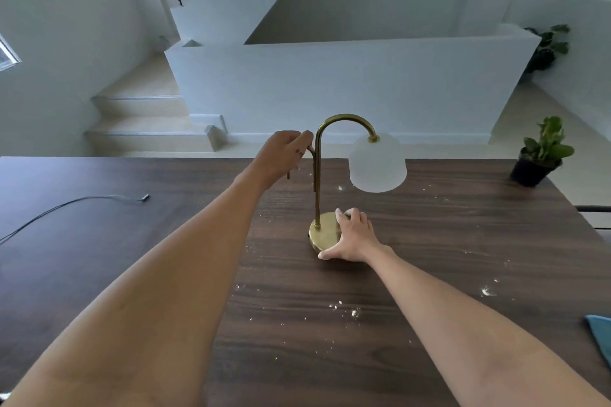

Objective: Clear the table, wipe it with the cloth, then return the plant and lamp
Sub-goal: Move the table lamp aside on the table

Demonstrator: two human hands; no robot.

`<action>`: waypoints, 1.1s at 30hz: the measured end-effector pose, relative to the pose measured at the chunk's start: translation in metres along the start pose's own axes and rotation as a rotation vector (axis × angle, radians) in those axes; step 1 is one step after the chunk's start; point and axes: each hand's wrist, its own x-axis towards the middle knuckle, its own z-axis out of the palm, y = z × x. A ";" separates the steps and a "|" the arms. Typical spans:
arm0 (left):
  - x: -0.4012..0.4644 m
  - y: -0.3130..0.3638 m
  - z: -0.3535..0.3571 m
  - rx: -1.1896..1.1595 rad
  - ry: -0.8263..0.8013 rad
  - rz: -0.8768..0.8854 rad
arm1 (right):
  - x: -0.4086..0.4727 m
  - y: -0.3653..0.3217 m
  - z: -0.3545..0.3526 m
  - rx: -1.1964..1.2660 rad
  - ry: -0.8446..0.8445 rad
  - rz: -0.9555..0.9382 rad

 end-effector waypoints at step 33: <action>0.183 0.183 0.230 0.007 -0.033 0.126 | 0.048 0.280 -0.214 -0.098 0.150 0.048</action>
